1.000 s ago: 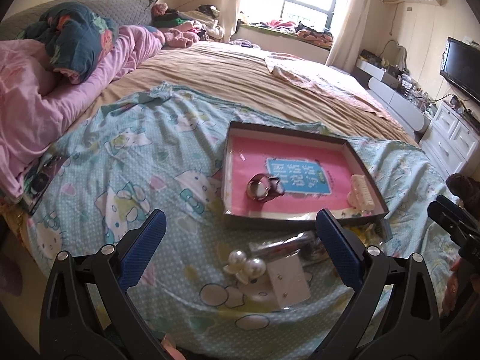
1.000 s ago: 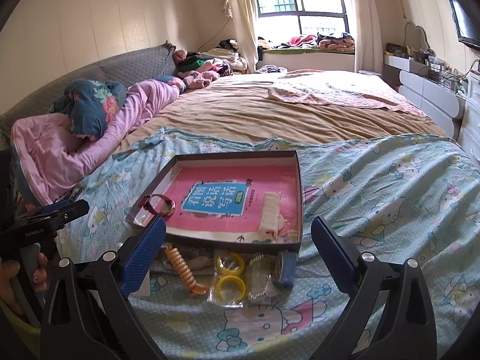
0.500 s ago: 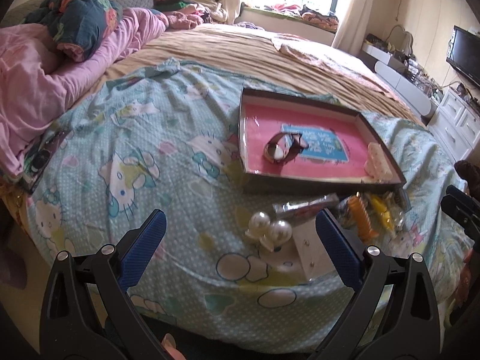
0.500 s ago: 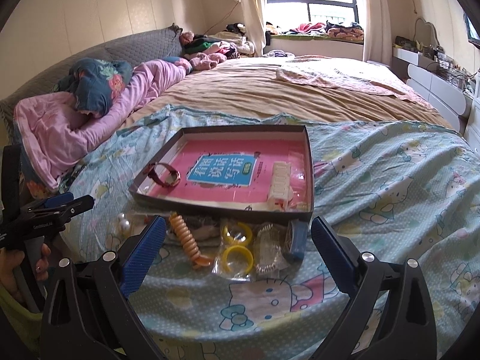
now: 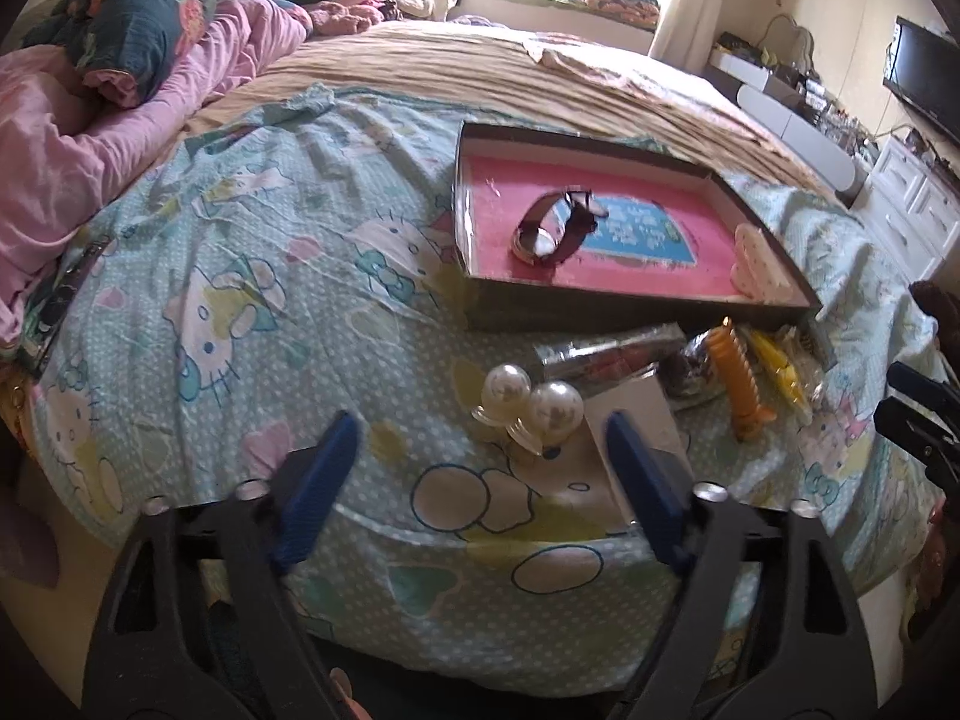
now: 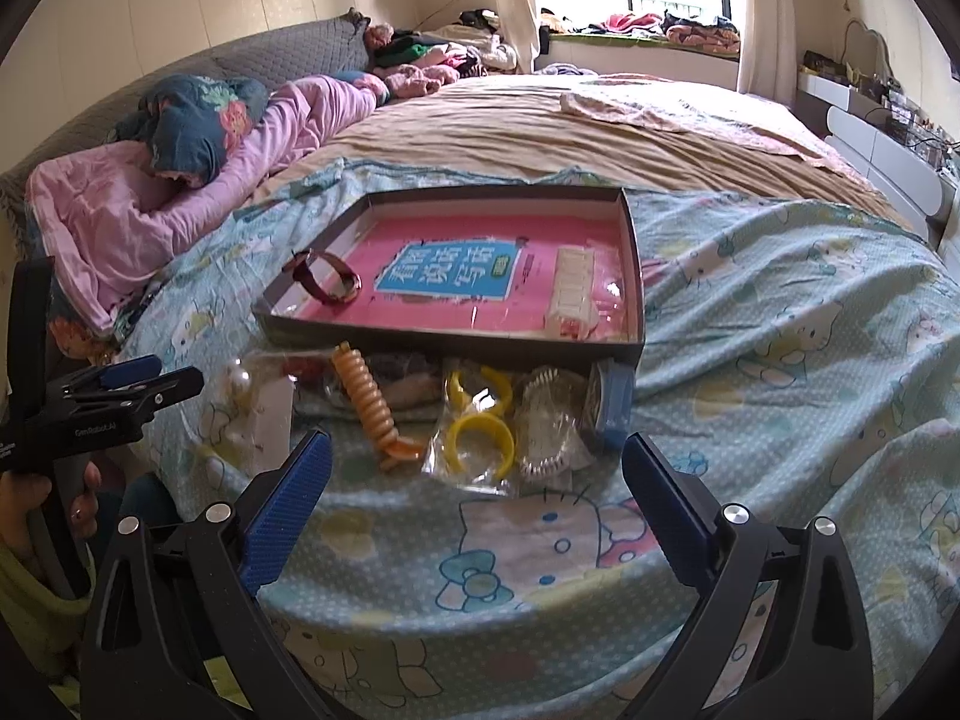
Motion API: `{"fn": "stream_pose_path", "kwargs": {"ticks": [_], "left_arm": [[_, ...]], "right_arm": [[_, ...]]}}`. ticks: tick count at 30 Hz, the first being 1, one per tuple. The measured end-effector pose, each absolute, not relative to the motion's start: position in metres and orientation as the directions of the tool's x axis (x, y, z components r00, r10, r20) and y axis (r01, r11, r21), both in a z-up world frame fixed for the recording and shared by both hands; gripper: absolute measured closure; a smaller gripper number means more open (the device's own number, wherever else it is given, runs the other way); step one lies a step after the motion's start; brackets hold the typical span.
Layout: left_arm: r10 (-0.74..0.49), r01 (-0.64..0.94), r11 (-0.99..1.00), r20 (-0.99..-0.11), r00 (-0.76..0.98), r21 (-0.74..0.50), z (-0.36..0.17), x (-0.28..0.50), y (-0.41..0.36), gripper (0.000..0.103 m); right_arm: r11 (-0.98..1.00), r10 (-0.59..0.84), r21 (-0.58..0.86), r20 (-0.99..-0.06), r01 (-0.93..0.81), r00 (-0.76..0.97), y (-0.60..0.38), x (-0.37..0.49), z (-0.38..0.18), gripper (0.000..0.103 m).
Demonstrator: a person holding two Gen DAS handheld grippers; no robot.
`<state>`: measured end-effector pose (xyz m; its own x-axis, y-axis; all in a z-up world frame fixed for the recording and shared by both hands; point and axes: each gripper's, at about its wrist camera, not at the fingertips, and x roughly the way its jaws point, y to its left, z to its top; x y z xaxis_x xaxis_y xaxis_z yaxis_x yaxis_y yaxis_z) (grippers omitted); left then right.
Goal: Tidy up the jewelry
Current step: 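Withdraw both tools from the box toward the remaining jewelry, then grasp the pearl earrings with the left tool while the right tool grasps the bagged yellow bangles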
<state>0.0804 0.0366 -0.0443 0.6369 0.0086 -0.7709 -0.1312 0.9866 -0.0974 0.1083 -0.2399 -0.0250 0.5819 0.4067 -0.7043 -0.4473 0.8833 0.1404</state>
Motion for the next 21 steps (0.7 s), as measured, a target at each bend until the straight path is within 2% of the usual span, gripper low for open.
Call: {"fn": "stream_pose_path", "kwargs": {"ticks": [4, 14, 20, 21], "left_arm": [[-0.004, -0.118, 0.988, -0.780, 0.626, -0.101, -0.052, 0.083, 0.033, 0.044], [-0.019, -0.105, 0.989, -0.782, 0.623, -0.108, -0.065, 0.096, 0.032, 0.046], [-0.035, -0.096, 0.988, -0.785, 0.619, -0.120, -0.073, 0.106, 0.031, 0.046], [-0.041, -0.095, 0.988, -0.786, 0.617, -0.126, -0.076, 0.108, 0.031, 0.046]], "right_arm": [[0.882, 0.406, 0.142, -0.714, -0.450, 0.571, -0.238, 0.107, -0.032, 0.006], [0.882, 0.405, 0.165, -0.745, -0.442, 0.530, -0.237, 0.111, -0.053, 0.008], [0.872, 0.418, 0.184, -0.764, -0.454, 0.493, -0.231, 0.116, -0.065, 0.029], [0.868, 0.425, 0.195, -0.766, -0.457, 0.482, -0.230, 0.118, -0.068, 0.036]]}}
